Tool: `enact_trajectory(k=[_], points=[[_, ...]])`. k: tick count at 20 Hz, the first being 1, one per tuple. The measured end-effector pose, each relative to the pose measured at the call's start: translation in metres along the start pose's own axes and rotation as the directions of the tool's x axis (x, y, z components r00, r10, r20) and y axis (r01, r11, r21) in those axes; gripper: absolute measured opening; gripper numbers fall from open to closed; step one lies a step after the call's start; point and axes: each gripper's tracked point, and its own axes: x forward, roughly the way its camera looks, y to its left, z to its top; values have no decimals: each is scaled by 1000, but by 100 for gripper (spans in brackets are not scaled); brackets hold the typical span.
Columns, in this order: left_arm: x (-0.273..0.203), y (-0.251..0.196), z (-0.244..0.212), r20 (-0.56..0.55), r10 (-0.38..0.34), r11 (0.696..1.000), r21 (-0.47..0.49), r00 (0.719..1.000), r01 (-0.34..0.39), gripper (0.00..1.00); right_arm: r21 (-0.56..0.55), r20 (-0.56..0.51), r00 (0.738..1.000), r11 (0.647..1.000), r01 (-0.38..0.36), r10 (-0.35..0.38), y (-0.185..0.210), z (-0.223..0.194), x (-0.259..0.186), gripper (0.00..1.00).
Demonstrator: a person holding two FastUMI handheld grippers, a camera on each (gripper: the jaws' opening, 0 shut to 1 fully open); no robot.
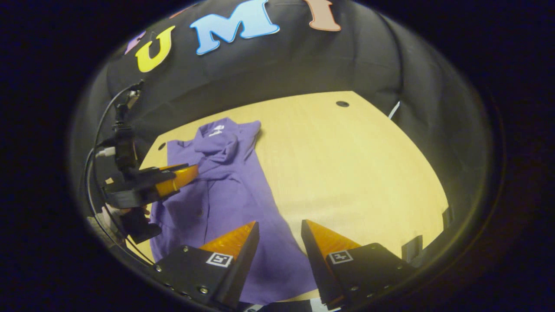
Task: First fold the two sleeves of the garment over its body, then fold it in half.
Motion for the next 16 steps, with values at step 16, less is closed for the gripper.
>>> enact_trajectory(k=[16], points=[[-106, 43, -150, -209, 99, 987, -105, 973, -123, 41, -79, -262, 964, 994, -73, 50, 32, -93, 43, 65]])
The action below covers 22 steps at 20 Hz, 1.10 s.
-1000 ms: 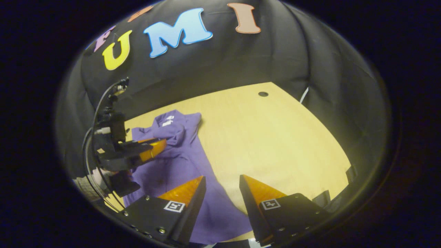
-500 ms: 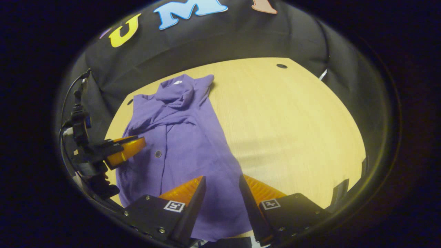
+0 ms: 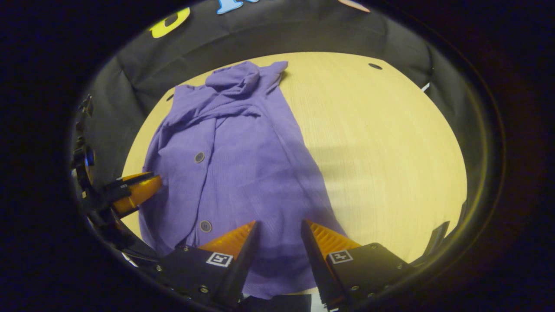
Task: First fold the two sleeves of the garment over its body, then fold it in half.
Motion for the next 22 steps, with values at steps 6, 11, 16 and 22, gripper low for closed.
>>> enact_trajectory(k=[6, 11, 16, 22], points=[[-17, 7, -38, -66, 22, 999, -27, 998, -24, 41, 17, -67, 998, 1000, 12, -11, 0, -11, 7, 67], [-16, 15, -57, -131, 49, 998, -37, 990, -54, 41, 30, -148, 989, 999, 25, -21, -2, -13, 10, 69], [-8, 16, -48, -158, 63, 998, -13, 985, -66, 47, 24, -188, 979, 996, 86, -80, -3, -11, 12, 74], [-1, 18, -38, -188, 52, 996, -64, 981, -65, 49, -76, -185, 972, 988, 132, -144, 2, -11, 14, 71]])
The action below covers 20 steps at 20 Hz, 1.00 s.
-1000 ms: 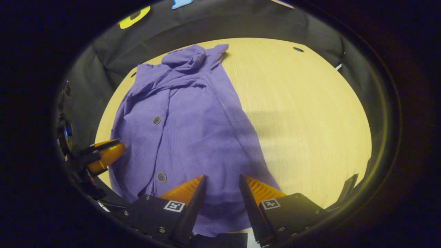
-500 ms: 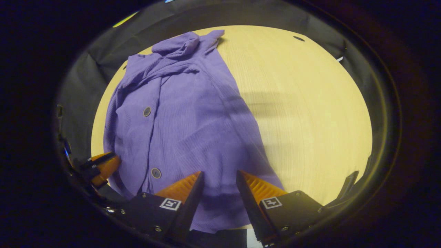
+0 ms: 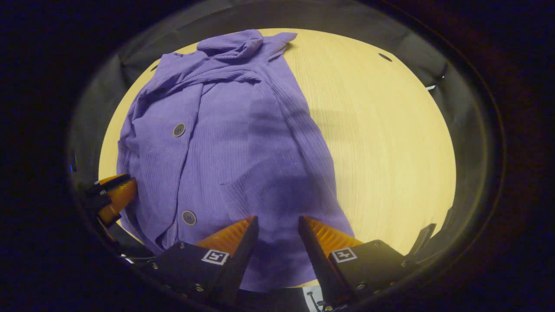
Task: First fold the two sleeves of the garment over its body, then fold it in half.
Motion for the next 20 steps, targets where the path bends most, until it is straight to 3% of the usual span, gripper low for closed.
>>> enact_trajectory(k=[1, 2, 4, 5, 6, 9, 11, 16, 20], points=[[0, 0, -2, -5, -4, 1000, 7, 1000, 4, 49, 2, 0, 1000, 1000, -4, 4, 0, 1, 1, 66], [0, 0, 1, -4, -3, 1000, 1, 1000, 4, 41, 3, 11, 1000, 1000, -4, 4, -1, 3, -2, 64], [1, 2, 3, 11, 1, 1000, -15, 1000, 0, 22, 25, 25, 999, 999, -27, 26, 2, 4, 1, 44], [0, 2, 6, 4, 5, 1000, -29, 1000, -5, 10, 52, 47, 998, 998, -38, 36, 6, 4, 3, 29], [3, 1, 3, 5, 3, 999, -36, 1000, -3, 11, 56, 46, 998, 998, -41, 39, 5, 5, 1, 13], [0, 3, 8, 4, 0, 1000, -26, 1000, 0, 7, 87, 66, 996, 994, -62, 56, 4, 12, -3, 12], [-2, 4, 11, 13, -5, 999, -43, 1000, 6, 7, 122, 64, 995, 989, -78, 70, 5, 17, -2, 1], [-14, 11, 44, 84, -5, 998, -66, 996, 10, 6, 139, 134, 984, 981, -134, 116, 16, 48, -18, 2], [-24, 14, 87, 166, -6, 996, -88, 986, 20, 7, 131, 225, 959, 970, -204, 171, 32, 91, -45, 1]])
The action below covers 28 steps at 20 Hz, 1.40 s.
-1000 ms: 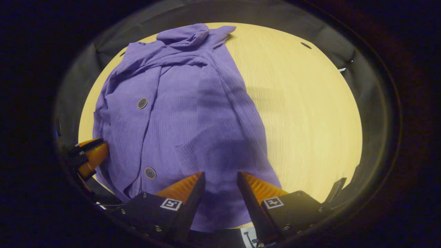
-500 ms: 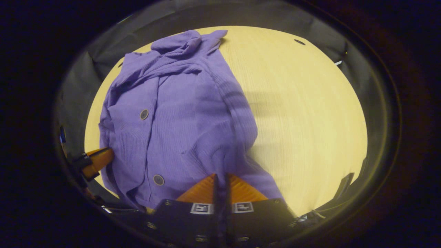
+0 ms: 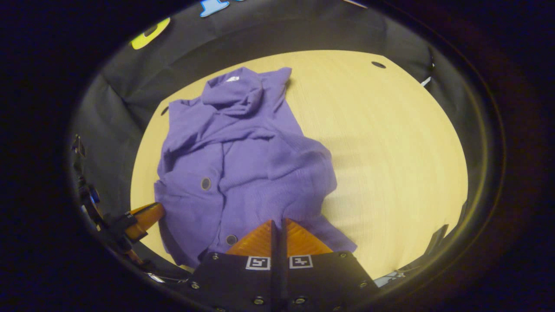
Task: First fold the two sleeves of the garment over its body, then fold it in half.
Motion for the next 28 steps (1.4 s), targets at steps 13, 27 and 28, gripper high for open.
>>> enact_trajectory(k=[13, 27, 28], points=[[13, 4, 81, 125, -10, 999, 41, 992, 5, 7, -16, 141, 981, 991, -135, 136, 50, 118, -13, 2], [61, -12, 242, 280, -50, 999, 24, 959, 45, 7, -70, 357, 896, 964, -255, 263, 111, 294, -10, 1], [67, -14, 251, 287, -54, 998, 27, 956, 49, 7, -82, 368, 894, 967, -243, 256, 110, 305, -7, 1]])
